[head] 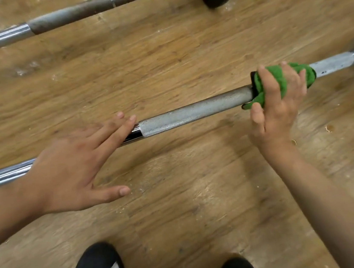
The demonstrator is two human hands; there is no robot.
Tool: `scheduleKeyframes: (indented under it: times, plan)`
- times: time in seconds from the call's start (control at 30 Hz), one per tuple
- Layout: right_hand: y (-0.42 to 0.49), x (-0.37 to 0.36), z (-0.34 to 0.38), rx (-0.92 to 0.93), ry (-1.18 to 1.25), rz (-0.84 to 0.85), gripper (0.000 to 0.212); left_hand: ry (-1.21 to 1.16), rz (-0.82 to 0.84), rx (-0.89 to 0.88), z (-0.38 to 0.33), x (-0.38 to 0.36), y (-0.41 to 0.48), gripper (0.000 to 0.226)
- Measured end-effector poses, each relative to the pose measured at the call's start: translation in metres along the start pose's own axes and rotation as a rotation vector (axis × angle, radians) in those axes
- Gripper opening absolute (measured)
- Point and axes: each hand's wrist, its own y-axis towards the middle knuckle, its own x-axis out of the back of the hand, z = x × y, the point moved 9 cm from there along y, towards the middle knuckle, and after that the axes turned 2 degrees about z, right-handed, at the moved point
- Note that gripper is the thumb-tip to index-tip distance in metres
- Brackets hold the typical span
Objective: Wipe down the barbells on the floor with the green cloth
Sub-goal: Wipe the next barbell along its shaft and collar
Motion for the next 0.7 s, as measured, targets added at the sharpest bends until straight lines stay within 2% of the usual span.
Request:
scheduleKeyframes:
  times: [0.1, 0.13, 0.23, 0.3, 0.37, 0.43, 0.5, 0.6, 0.7]
  plan:
    - [0.007, 0.009, 0.019, -0.282, 0.075, -0.04, 0.076, -0.007, 0.008, 0.005, -0.002, -0.002, 0.0, 0.107]
    - [0.006, 0.006, 0.044, -0.305, 0.1, -0.007, 0.077, -0.008, 0.007, 0.01, -0.002, -0.002, 0.0, 0.107]
    - [-0.011, -0.004, 0.139, -0.122, 0.175, 0.193, 0.063, 0.01, 0.01, 0.015, -0.005, -0.002, -0.003, 0.108]
    - [-0.021, -0.005, 0.166, 0.008, 0.193, 0.283, 0.057, 0.021, 0.001, 0.013, -0.009, -0.001, -0.005, 0.108]
    - [-0.021, -0.003, 0.163, 0.133, 0.153, 0.323, 0.057, 0.029, -0.02, -0.007, -0.013, -0.001, -0.008, 0.108]
    - [-0.017, 0.0, 0.139, 0.151, 0.107, 0.354, 0.063, 0.02, -0.03, -0.014, -0.018, -0.002, -0.01, 0.108]
    - [-0.009, 0.01, 0.094, 0.036, 0.049, 0.343, 0.07, 0.023, -0.043, -0.008, -0.021, -0.003, -0.014, 0.109]
    - [0.0, 0.032, 0.031, -0.133, -0.045, 0.267, 0.069, 0.031, -0.071, -0.027, -0.03, -0.005, -0.019, 0.109]
    - [-0.001, 0.039, 0.021, -0.272, -0.17, 0.256, 0.06, 0.044, -0.093, -0.034, -0.04, -0.007, -0.022, 0.107]
